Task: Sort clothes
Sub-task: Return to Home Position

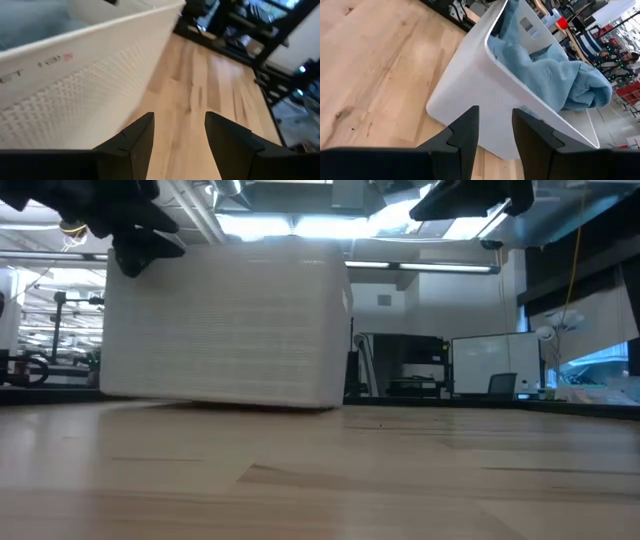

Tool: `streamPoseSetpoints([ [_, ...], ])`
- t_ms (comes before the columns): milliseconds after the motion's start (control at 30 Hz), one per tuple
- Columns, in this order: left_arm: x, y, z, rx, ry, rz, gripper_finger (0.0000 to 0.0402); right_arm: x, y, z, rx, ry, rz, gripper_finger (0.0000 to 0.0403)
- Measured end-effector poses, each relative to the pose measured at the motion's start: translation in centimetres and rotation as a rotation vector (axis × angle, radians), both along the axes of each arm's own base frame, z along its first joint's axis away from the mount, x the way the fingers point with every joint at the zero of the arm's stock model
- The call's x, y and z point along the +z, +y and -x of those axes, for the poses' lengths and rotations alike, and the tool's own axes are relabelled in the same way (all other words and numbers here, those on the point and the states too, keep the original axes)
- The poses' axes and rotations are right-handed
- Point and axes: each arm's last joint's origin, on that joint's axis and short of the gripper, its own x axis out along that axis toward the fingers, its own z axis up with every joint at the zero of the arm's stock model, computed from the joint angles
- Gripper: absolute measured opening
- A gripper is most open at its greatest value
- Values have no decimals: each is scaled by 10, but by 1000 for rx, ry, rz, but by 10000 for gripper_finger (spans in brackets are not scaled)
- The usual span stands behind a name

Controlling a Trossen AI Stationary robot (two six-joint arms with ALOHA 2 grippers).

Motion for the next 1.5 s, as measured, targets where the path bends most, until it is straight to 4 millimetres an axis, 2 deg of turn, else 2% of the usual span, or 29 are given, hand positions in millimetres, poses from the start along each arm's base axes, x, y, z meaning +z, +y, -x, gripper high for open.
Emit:
streamPoseSetpoints([
  [200,-2,-8,-14,-155,-10,6,172,-7,2,-2,58,-29,-38,136],
  [300,-4,-14,-19,-211,-77,-47,172,-17,3,-2,85,-49,-65,136],
  [500,-27,-21,-15,-219,-116,-95,172,-45,3,4,105,-89,-111,136],
  [800,-44,-21,4,-127,-220,-126,172,-75,-1,35,120,-204,-155,136],
  [1233,-82,-20,15,-130,-296,-135,172,-123,-5,72,139,-374,-202,136],
  [1500,-88,-20,19,-121,-301,-152,172,-141,-9,90,92,-393,-211,136],
])
